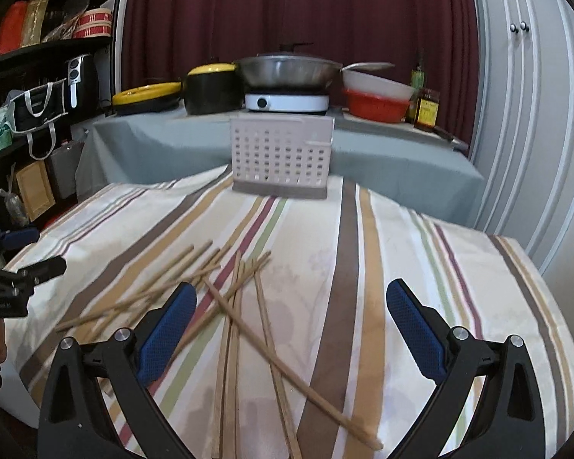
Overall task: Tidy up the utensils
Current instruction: 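Lower the left tool toward the chopsticks and close on one chopstick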
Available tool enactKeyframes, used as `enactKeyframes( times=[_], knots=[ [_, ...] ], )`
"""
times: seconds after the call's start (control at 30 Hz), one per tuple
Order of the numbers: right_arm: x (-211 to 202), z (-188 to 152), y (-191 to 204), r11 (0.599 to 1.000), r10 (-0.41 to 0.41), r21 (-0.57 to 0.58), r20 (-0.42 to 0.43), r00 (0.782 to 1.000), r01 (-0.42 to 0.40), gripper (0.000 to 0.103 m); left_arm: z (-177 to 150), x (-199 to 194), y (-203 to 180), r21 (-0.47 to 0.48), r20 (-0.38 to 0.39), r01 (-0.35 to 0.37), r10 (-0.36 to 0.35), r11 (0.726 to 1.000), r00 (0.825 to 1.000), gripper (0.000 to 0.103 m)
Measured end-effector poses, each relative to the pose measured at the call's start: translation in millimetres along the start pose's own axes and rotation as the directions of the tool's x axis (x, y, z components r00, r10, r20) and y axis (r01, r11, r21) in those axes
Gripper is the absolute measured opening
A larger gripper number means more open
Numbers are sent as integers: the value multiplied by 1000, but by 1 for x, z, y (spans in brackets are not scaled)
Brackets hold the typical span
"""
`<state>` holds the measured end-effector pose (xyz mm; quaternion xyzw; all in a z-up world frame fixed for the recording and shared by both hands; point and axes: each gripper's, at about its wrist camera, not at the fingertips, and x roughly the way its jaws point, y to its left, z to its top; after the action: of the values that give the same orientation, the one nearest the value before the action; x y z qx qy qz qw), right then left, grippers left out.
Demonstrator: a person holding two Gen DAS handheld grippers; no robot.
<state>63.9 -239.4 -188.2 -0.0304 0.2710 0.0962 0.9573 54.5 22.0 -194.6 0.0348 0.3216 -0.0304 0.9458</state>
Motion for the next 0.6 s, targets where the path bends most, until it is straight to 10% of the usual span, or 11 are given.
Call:
enactKeyframes(
  times=[0.6],
  knots=[
    [-1, -15, -4, 1000, 11, 14, 15, 1000, -11, 96, -60, 10, 0, 62, -152, 32, -22, 998, 988, 58]
  ],
)
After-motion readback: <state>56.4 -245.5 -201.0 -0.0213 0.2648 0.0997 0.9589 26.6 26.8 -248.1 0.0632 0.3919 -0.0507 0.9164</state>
